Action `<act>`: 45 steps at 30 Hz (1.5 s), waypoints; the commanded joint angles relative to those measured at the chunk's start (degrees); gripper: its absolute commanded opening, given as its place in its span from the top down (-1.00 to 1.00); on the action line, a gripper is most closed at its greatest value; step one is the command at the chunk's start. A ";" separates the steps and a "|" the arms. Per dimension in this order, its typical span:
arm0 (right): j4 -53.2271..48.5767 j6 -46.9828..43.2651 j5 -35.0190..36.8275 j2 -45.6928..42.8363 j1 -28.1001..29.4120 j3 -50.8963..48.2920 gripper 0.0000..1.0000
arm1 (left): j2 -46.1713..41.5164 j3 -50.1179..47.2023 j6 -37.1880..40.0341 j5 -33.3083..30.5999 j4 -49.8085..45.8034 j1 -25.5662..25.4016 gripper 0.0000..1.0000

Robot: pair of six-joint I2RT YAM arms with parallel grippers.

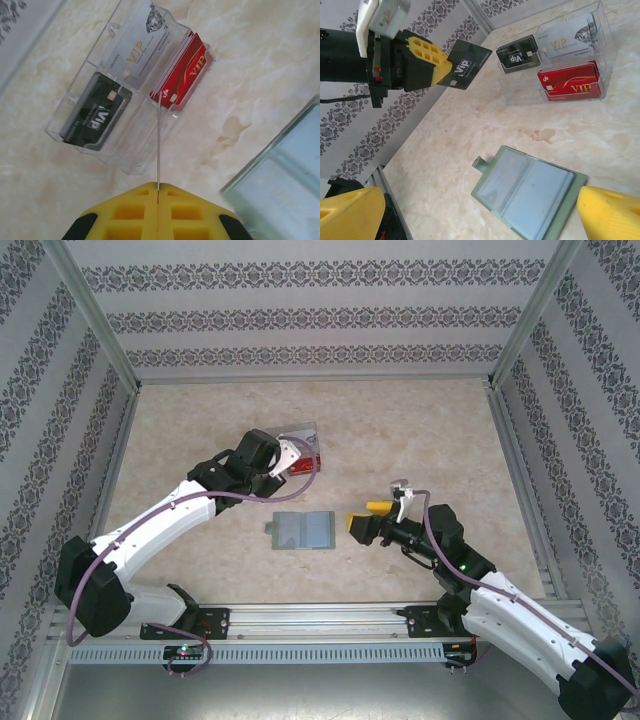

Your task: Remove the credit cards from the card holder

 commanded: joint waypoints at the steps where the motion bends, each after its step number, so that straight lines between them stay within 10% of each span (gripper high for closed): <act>1: -0.46 -1.59 1.10 -1.61 -0.59 -1.02 -0.96 | -1.57 -2.29 19.71 -3.19 2.64 -0.21 1.00; 16: -0.05 -2.06 -0.26 -0.90 -0.59 -1.12 -0.96 | 5.93 -2.58 41.43 -0.83 15.46 7.42 1.00; 45: -0.64 -2.23 0.75 0.10 -0.62 -1.25 -0.96 | 19.38 5.33 40.29 2.03 14.70 13.67 1.00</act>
